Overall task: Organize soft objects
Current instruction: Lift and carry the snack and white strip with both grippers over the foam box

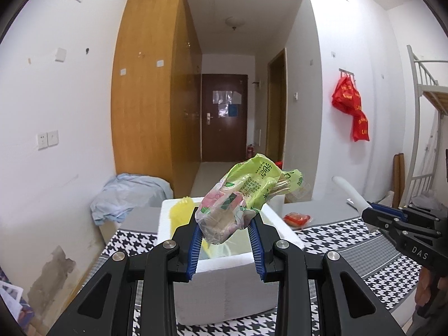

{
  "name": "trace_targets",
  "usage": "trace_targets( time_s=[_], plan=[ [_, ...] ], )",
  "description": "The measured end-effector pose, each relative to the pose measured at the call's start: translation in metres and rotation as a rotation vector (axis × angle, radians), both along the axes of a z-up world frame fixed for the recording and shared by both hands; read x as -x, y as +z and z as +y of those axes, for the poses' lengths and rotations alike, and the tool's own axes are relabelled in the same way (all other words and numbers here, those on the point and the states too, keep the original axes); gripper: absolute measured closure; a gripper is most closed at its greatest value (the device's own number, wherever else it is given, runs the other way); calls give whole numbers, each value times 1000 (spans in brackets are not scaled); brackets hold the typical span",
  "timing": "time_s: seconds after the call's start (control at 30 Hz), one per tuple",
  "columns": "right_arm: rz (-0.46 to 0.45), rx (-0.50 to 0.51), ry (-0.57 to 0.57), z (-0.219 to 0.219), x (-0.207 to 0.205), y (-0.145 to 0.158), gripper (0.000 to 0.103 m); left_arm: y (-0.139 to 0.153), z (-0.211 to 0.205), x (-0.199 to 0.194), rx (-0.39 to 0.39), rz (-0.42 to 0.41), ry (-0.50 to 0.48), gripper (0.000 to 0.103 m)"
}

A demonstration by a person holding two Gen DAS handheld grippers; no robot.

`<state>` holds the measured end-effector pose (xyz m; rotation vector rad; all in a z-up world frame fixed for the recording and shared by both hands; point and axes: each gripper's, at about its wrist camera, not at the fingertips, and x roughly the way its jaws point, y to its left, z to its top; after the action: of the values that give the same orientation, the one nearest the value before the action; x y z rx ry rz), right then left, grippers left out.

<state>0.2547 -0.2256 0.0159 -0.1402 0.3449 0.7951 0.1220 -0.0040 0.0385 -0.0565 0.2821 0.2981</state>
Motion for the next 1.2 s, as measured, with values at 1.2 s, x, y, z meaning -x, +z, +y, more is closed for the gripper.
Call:
trace_targets(
  time_s=[1.2],
  plan=[
    [36, 78, 173, 113, 2, -3, 85, -10, 76, 43, 19, 7, 146, 70]
  ],
)
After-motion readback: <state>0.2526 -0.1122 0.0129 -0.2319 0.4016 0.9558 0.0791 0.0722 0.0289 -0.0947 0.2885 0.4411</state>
